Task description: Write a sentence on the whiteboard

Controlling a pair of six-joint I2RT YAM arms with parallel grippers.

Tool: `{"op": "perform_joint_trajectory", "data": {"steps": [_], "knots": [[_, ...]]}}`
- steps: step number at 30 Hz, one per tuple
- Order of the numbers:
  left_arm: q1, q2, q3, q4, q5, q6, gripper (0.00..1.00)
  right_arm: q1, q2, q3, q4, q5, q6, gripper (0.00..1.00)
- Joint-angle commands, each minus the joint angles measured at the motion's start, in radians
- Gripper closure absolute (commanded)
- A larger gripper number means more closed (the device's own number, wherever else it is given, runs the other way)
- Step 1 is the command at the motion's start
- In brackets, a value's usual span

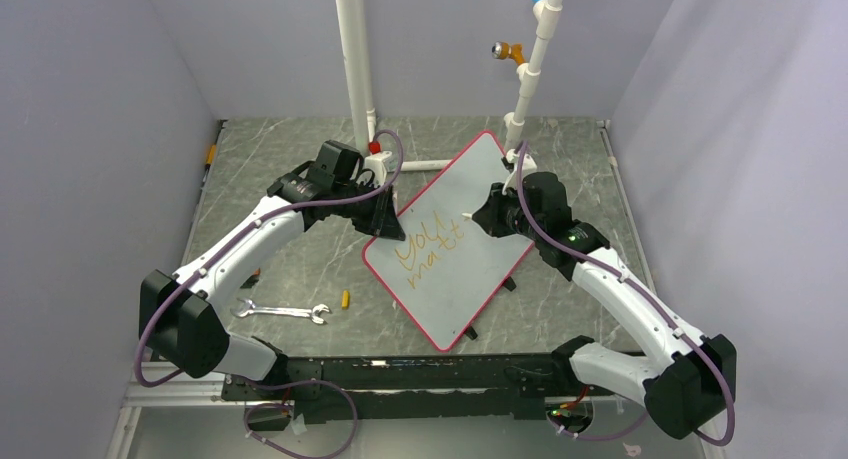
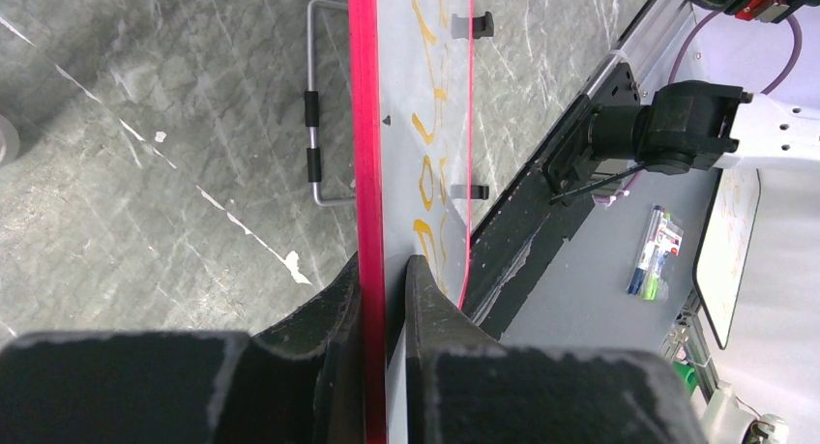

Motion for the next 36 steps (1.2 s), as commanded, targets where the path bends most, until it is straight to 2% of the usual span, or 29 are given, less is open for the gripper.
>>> {"op": "perform_joint_trajectory", "data": {"steps": [1,17,26,31,36], "knots": [[0.02,-0.047,0.011,0.061,-0.151,0.104,1.0,0.008,0.004,0.018,0.038,-0.05,-0.003,1.0],[0.02,-0.051,0.01,0.064,-0.148,0.102,1.0,0.011,-0.081,-0.111,-0.023,-0.003,0.001,1.0],[0.019,-0.052,0.008,0.066,-0.151,0.102,1.0,0.011,-0.044,-0.07,-0.055,0.15,-0.012,1.0],[0.019,-0.049,0.007,0.066,-0.15,0.102,1.0,0.011,-0.041,0.003,-0.054,0.18,-0.057,1.0],[0.017,-0.048,0.008,0.063,-0.155,0.103,1.0,0.011,-0.076,0.035,-0.026,0.144,-0.052,1.0]]}}
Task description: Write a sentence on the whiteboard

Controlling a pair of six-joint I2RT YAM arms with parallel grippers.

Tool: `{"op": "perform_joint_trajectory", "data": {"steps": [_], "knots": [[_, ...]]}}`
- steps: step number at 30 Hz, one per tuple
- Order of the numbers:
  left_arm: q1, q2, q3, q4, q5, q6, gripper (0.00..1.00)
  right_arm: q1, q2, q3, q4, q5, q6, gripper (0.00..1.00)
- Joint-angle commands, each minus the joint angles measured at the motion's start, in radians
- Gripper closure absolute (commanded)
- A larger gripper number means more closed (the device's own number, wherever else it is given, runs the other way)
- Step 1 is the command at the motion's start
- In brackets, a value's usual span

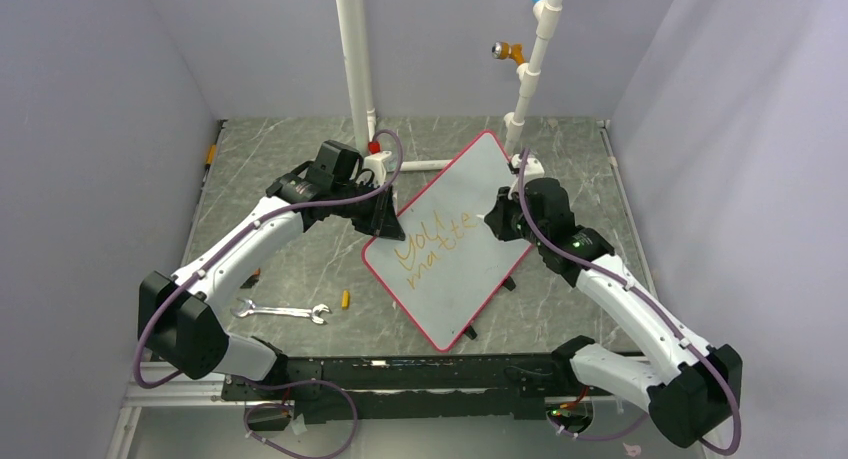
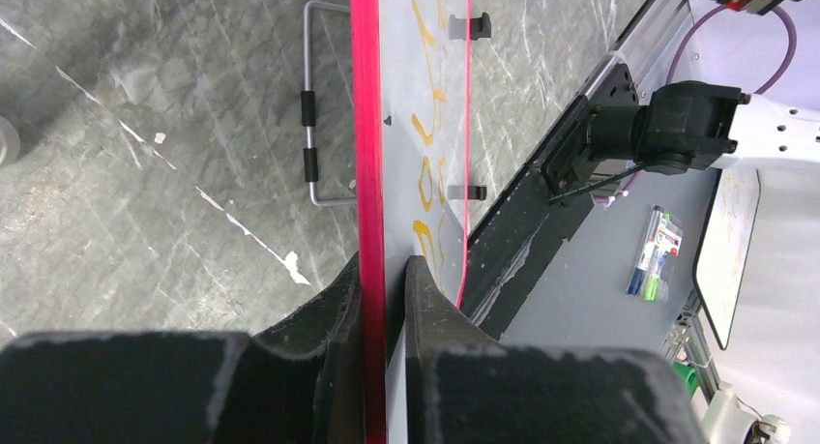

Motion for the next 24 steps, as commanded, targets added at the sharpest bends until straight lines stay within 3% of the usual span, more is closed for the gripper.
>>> {"op": "perform_joint_trajectory", "data": {"steps": [1,16,24], "knots": [[0.017,-0.045,0.008,0.062,-0.155,0.103,1.0,0.003,-0.032,0.066,0.037,-0.005,-0.011,1.0],[0.015,-0.048,0.006,0.061,-0.155,0.105,1.0,0.004,0.083,0.113,0.118,-0.03,0.003,1.0],[0.015,-0.051,0.004,0.062,-0.153,0.104,1.0,0.003,0.082,0.058,0.117,-0.022,0.0,1.0]]}}
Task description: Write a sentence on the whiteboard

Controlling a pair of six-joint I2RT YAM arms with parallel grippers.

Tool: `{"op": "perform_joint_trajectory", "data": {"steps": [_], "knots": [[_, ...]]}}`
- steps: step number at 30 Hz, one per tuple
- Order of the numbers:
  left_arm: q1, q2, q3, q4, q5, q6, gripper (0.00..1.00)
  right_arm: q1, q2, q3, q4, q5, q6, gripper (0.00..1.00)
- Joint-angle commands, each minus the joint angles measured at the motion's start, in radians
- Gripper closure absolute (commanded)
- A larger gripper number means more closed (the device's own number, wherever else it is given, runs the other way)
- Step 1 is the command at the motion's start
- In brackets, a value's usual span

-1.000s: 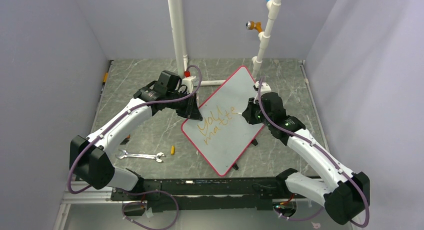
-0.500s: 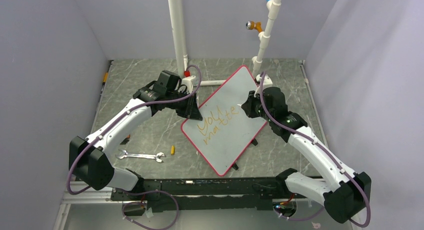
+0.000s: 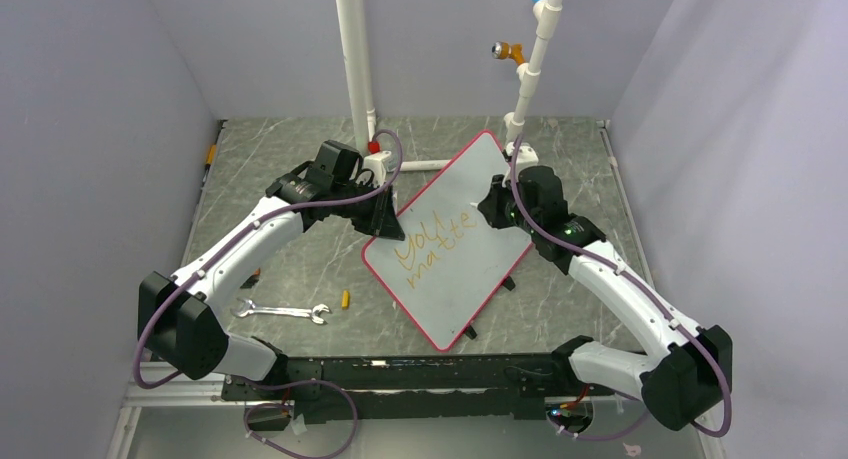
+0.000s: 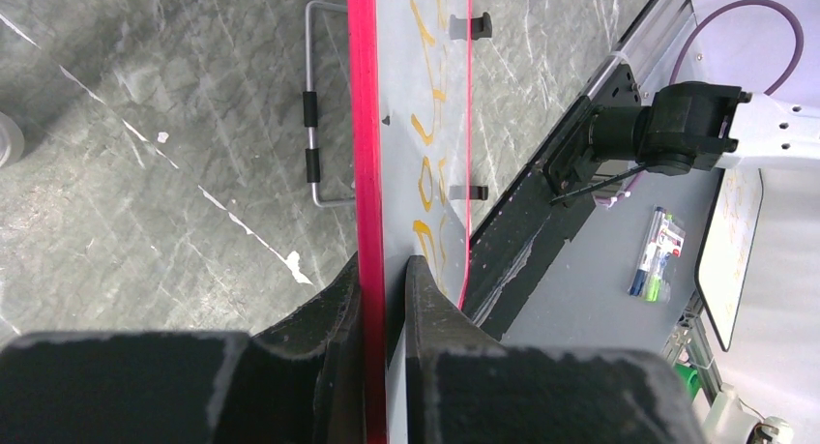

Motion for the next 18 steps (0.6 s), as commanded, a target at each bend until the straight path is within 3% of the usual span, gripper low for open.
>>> {"op": "perform_joint_trajectory", "data": {"steps": [1,18], "knots": [[0.015,-0.049,0.005,0.064,-0.149,0.102,1.0,0.003,-0.012,-0.025,0.048,-0.004,-0.001,1.0],[0.015,-0.048,0.004,0.066,-0.144,0.102,1.0,0.003,-0.106,-0.157,-0.016,-0.002,0.039,1.0]]}}
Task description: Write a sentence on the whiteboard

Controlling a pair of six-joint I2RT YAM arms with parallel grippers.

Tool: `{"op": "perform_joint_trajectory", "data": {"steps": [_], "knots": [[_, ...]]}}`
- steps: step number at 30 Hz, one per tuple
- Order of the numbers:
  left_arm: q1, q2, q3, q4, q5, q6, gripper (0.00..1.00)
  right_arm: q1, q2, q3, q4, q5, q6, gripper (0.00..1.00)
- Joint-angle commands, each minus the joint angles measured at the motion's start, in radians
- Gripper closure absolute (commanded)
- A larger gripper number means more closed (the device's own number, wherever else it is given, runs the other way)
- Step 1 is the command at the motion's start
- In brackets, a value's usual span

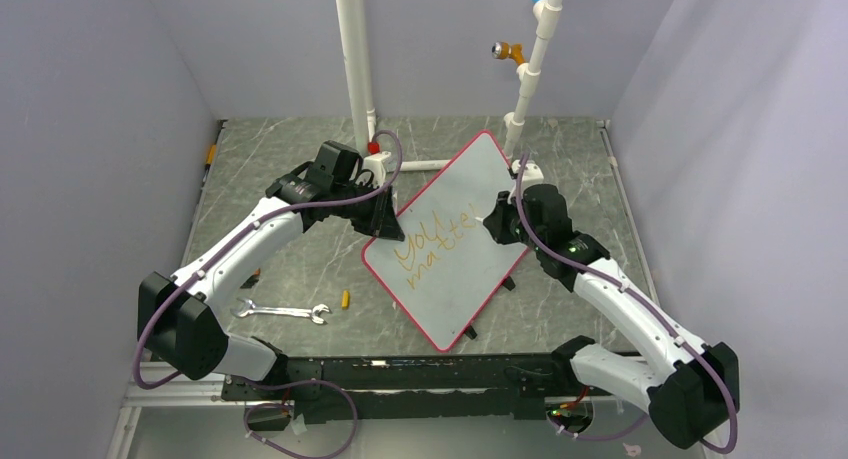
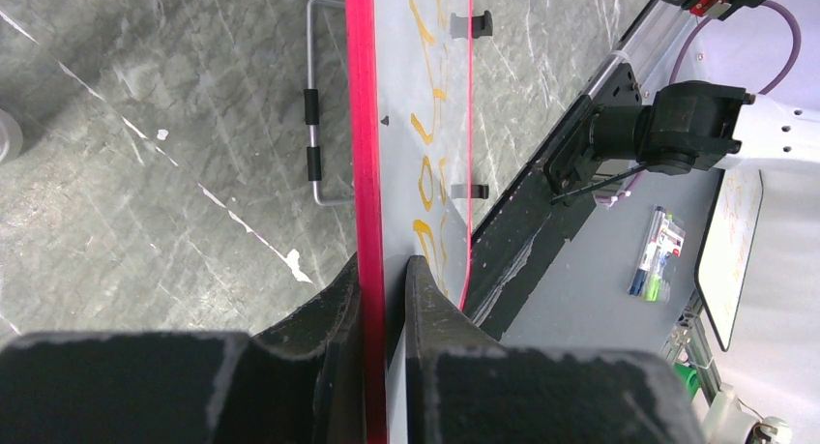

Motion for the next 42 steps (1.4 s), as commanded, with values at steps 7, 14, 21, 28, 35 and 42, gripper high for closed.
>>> {"op": "perform_joint_trajectory", "data": {"steps": [7,14,21,28,35,42], "knots": [[0.014,-0.045,0.009,0.068,-0.14,0.103,1.0,0.004,-0.028,-0.03,-0.043,-0.025,0.034,1.0],[0.015,-0.046,0.009,0.066,-0.145,0.104,1.0,0.004,0.011,0.037,-0.037,-0.015,0.018,1.0],[0.015,-0.048,0.006,0.067,-0.145,0.105,1.0,0.004,0.07,0.109,-0.019,-0.013,0.006,1.0],[0.015,-0.05,0.006,0.068,-0.138,0.104,1.0,0.003,0.138,0.162,0.0,-0.005,0.011,1.0],[0.014,-0.054,0.005,0.068,-0.139,0.104,1.0,0.003,0.17,0.236,-0.034,0.056,0.011,1.0],[0.014,-0.055,0.004,0.066,-0.15,0.105,1.0,0.003,0.083,0.284,-0.101,0.07,0.009,1.0]]}}
